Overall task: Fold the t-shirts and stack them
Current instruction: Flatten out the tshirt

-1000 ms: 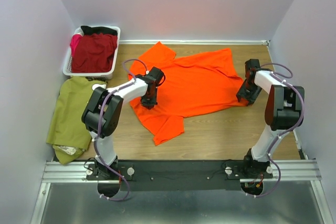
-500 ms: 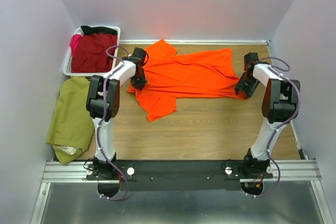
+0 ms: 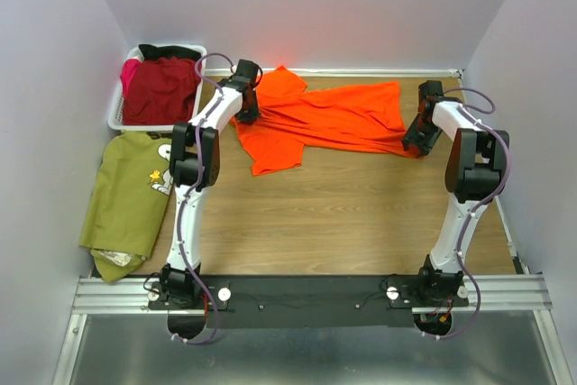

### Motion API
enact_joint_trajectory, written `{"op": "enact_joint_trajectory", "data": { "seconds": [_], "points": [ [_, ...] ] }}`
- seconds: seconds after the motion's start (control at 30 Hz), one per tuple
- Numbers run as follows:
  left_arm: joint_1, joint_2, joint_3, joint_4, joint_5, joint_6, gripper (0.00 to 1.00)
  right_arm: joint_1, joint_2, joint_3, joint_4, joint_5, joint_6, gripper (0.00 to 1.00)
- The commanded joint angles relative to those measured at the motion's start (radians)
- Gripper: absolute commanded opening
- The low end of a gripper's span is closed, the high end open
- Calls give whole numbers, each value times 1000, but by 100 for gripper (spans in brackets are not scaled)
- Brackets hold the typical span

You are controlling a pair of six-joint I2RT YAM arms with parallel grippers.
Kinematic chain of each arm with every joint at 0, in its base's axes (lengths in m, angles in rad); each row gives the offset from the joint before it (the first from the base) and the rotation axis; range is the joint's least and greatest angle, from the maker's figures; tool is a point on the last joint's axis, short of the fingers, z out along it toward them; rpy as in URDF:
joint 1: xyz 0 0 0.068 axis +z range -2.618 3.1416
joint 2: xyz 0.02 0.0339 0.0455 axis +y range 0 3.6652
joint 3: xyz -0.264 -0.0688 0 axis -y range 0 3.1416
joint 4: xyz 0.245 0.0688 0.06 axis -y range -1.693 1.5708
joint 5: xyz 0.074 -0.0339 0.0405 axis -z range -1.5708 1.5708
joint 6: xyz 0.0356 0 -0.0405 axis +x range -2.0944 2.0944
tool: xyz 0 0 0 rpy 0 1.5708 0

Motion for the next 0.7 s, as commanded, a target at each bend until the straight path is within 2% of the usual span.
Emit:
{"op": "enact_joint_trajectory", "data": {
  "seconds": [0.0, 0.13, 0.33, 0.53, 0.67],
  "points": [
    [17, -205, -181, 75, -64, 47, 13, -14, 42, -36, 21, 41, -11, 50],
    [14, -426, -323, 101, -88, 52, 16, -14, 26, -41, 21, 36, -9, 50],
    [-9, -574, -498, 73, -44, 61, 22, -12, 23, -33, 21, 30, -12, 50],
    [-65, -625, -670, 128, 47, 41, 22, 7, -42, -64, 24, 50, -23, 50],
    [-66, -589, -693, 185, 138, 18, 22, 112, -154, -77, 30, 201, -60, 52]
  ]
}}
